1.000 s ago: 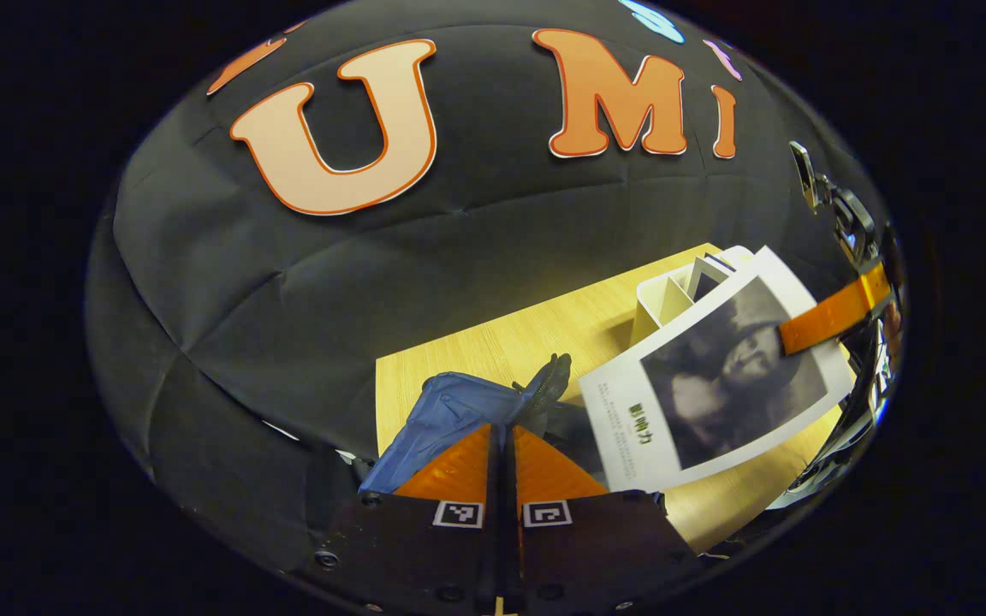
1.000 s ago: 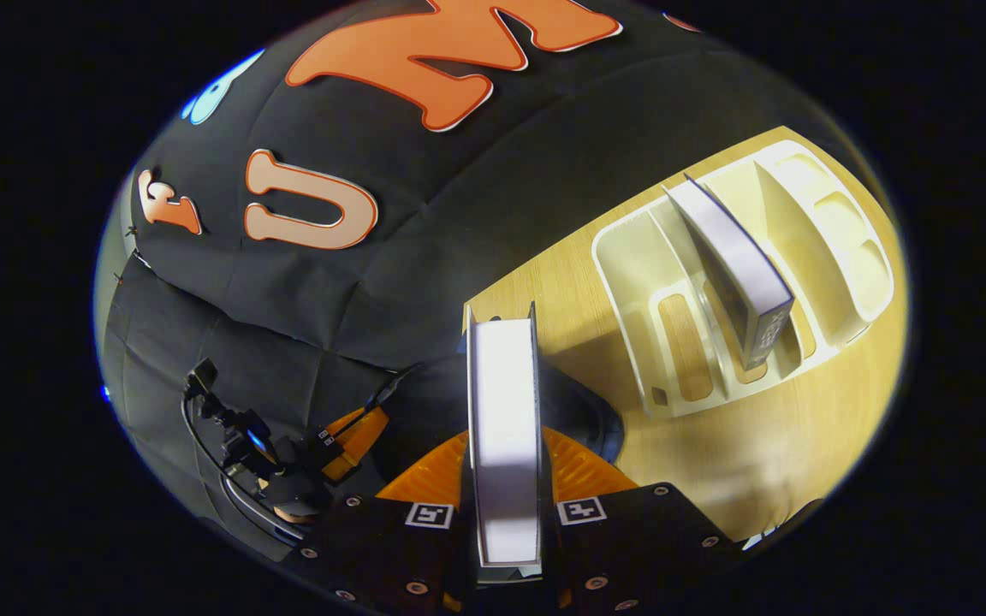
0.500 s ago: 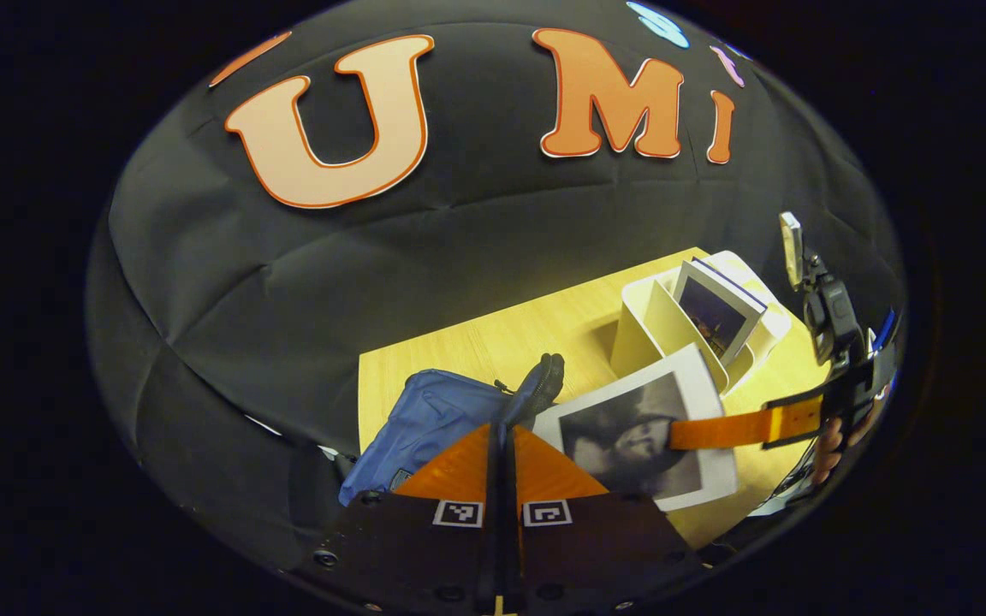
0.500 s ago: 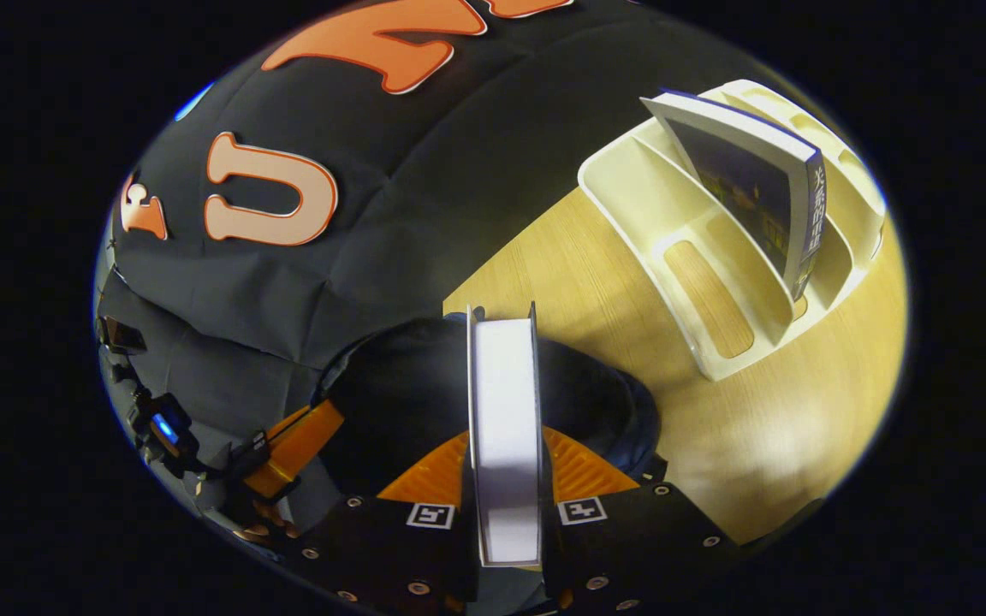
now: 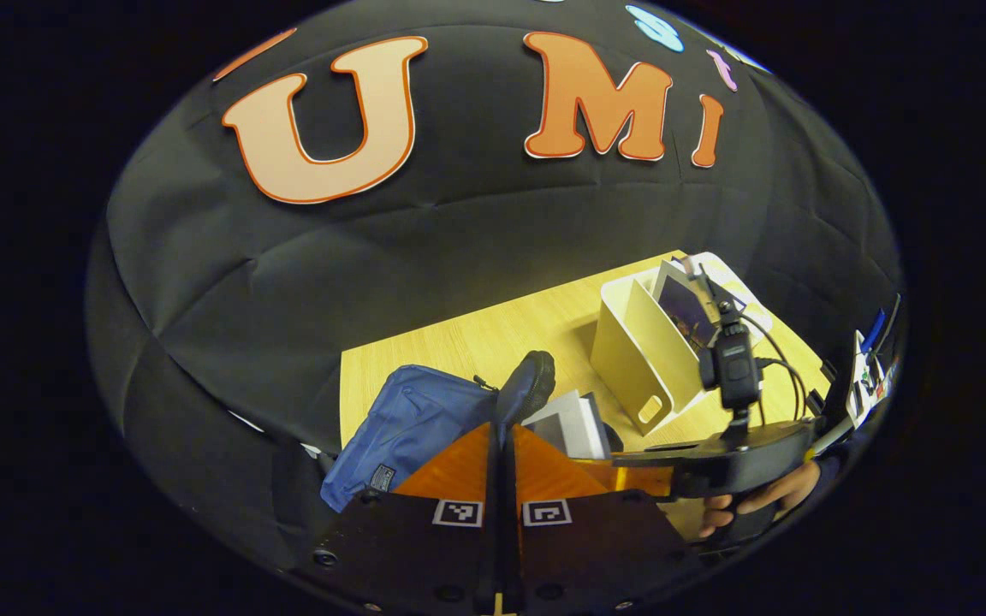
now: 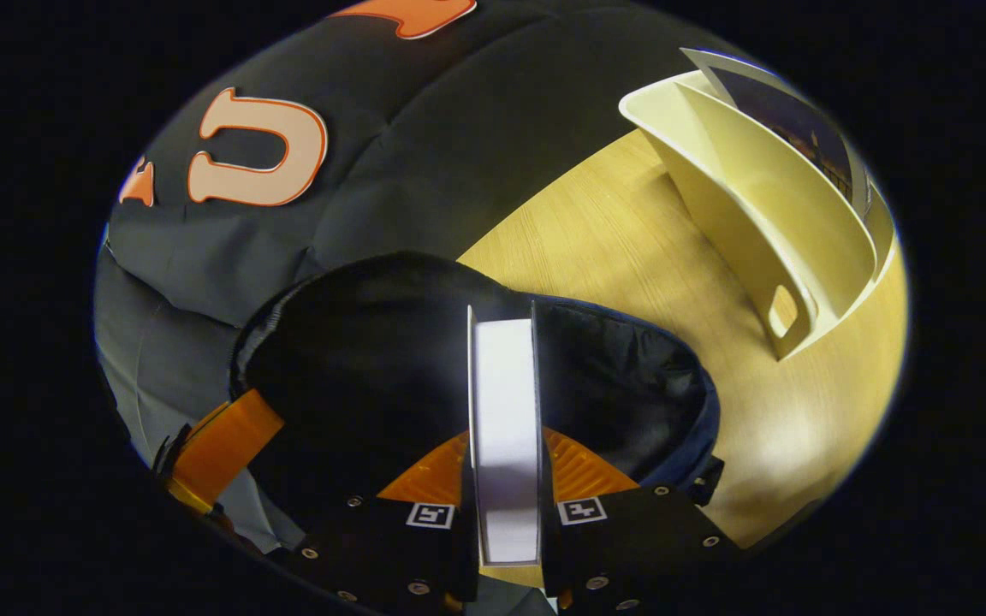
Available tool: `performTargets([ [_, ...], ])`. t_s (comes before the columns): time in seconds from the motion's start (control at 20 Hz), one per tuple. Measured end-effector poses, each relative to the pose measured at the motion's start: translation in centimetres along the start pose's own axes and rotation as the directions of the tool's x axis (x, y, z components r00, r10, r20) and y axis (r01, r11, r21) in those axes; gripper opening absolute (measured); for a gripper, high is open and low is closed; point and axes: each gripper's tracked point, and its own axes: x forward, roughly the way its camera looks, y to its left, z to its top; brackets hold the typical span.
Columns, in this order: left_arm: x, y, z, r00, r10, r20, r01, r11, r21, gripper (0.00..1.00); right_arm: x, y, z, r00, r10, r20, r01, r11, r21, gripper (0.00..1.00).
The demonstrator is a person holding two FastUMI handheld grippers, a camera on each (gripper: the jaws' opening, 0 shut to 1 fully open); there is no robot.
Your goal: Open the schoolbag, grab two books from the bookshelf and put them into the schoolbag.
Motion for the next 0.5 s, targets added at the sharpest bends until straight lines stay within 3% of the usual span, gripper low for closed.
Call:
performTargets([
  [0.3, 0.6, -0.6, -0.4, 1.000, -0.020, -0.006, 0.020, 1.000, 0.000, 0.03, 3.8, 1.0, 0.0, 0.995, 0.080, 0.057, -0.085, 0.992, 0.091, 0.29],
  [0.4, 0.5, -0.9, -0.7, 0.999, -0.030, -0.017, 0.030, 1.000, -0.008, 0.01, 5.4, 0.8, -0.3, 0.996, 0.051, 0.066, -0.056, 0.996, 0.072, 0.33],
  [0.5, 0.7, -1.6, -0.9, 0.999, -0.044, -0.025, 0.043, 0.999, -0.011, 0.01, 6.4, 0.5, -2.0, 1.000, 0.020, 0.000, -0.020, 0.999, 0.032, 0.39],
])
